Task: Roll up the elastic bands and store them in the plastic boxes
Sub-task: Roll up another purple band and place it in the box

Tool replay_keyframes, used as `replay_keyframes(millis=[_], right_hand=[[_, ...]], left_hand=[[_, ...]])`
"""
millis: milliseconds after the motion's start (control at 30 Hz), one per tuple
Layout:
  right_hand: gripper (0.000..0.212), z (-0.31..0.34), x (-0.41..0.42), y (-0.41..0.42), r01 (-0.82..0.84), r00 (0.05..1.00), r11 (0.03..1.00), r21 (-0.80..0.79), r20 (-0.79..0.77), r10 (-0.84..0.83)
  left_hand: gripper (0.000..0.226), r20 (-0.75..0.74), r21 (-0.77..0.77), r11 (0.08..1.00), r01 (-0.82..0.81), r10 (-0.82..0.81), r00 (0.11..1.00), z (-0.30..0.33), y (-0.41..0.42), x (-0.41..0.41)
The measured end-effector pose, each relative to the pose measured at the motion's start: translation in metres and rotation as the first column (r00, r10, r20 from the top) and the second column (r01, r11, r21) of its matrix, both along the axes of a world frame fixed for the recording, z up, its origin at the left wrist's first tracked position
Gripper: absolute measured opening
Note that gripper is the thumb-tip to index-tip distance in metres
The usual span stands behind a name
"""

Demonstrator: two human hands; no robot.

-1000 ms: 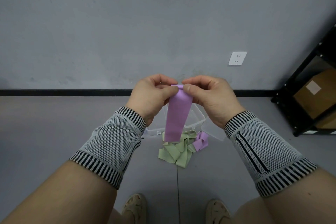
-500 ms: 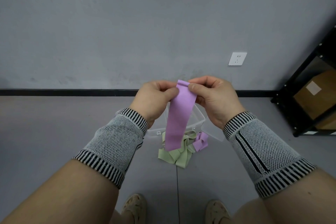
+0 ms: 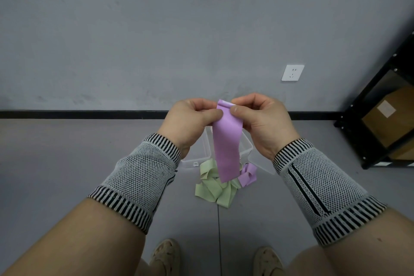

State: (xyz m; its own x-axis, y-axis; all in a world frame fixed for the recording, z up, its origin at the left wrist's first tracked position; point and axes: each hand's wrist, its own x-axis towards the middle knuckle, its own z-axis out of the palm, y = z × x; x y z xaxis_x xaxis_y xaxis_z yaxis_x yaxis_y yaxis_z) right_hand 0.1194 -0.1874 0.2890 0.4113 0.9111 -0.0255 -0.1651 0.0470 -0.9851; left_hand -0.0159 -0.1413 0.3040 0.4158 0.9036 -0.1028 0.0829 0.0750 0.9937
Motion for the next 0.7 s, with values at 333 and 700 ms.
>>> replay_keyframes(millis=[333, 700], right_hand=[[0.018, 0.0, -0.003, -0.001, -0.039, 0.99, 0.999, 0.004, 0.133, 0.039], [0.007, 0.0, 0.008, -0.006, -0.22, 0.935, 0.945, -0.243, 0.224, 0.276]], left_hand=[[0.012, -0.033, 0.009, 0.999, -0.051, 0.051, 0.998, -0.005, 0.007, -0.002], [0.01, -0.285, 0.272, 0.957, 0.104, -0.023, 0.958, -0.011, 0.008, -0.004]])
